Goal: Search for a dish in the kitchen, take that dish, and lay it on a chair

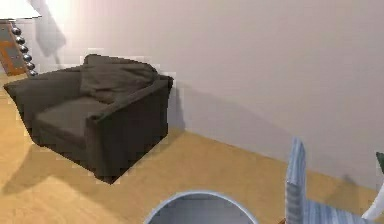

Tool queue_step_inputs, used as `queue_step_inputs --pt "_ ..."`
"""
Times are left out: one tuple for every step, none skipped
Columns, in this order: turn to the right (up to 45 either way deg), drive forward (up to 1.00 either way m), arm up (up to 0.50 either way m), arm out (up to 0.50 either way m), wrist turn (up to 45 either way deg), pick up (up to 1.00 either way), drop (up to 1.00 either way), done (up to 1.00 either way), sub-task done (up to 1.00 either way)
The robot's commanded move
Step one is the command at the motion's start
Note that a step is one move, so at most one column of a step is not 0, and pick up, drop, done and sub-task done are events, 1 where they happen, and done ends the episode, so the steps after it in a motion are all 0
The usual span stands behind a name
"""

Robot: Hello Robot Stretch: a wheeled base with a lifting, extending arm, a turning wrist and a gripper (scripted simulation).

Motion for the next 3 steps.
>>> queue_step_inputs --pt "45.0 0.00 0.00 0.00 0.0 0.00 0.00 0.00 0.00" --pt "45.0 0.00 0.00 0.00 0.0 0.00 0.00 0.00 0.00" --pt "42.0 0.00 0.00 0.00 0.0 0.00 0.00 0.00 0.00"
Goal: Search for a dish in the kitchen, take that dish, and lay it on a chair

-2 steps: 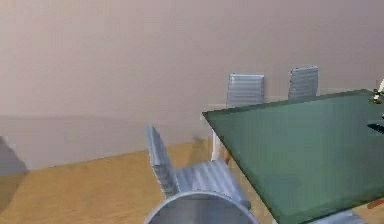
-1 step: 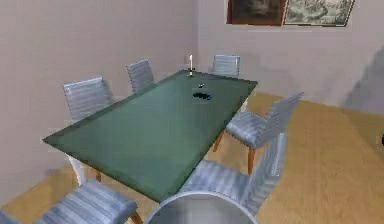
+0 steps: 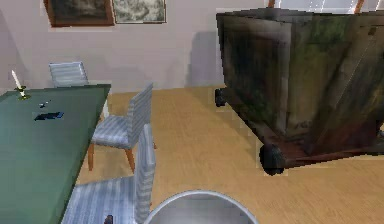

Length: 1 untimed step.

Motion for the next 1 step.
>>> queue_step_inputs --pt "3.0 0.00 0.00 0.00 0.0 0.00 0.00 0.00 0.00"
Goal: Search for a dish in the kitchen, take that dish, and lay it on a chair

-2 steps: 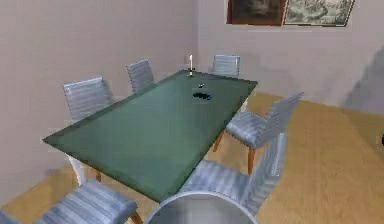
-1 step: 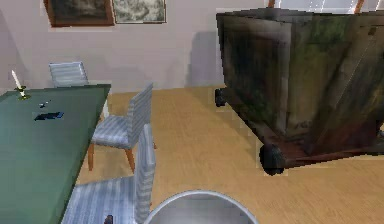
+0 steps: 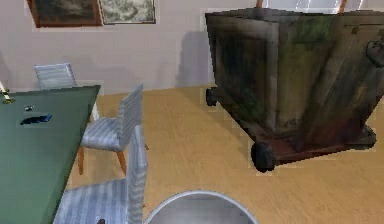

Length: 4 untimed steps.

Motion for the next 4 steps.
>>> queue_step_inputs --pt "45.0 0.00 0.00 0.00 0.0 0.00 0.00 0.00 0.00" --pt "45.0 0.00 0.00 0.00 0.0 0.00 0.00 0.00 0.00" --pt "27.0 0.00 0.00 0.00 0.0 0.00 0.00 0.00 0.00" --pt "3.0 0.00 0.00 0.00 0.0 0.00 0.00 0.00 0.00"
